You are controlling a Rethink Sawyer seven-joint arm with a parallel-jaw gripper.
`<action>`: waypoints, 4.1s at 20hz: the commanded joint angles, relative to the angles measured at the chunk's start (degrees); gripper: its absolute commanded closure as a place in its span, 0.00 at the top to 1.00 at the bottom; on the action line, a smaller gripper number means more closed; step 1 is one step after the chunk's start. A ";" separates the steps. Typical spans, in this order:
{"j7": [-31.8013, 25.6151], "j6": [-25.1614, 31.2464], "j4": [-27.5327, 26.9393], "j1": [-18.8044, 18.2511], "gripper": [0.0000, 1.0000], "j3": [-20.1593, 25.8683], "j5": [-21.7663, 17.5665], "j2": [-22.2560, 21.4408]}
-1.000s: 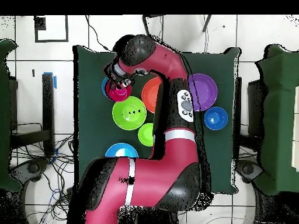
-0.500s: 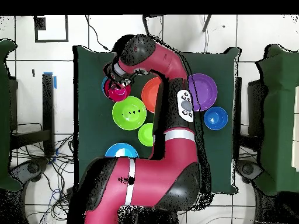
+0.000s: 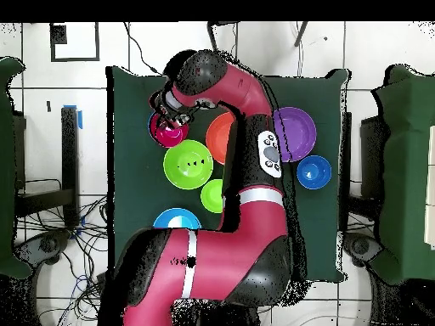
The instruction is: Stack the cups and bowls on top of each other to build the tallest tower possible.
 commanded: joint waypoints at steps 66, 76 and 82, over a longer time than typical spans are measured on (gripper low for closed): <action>4.22 -7.71 24.83 4.22 1.00 -9.73 -4.21 -18.74; -0.74 -22.94 41.84 6.48 1.00 -16.15 -10.75 -26.59; -3.78 -34.46 51.14 4.98 1.00 -16.04 -14.37 -29.31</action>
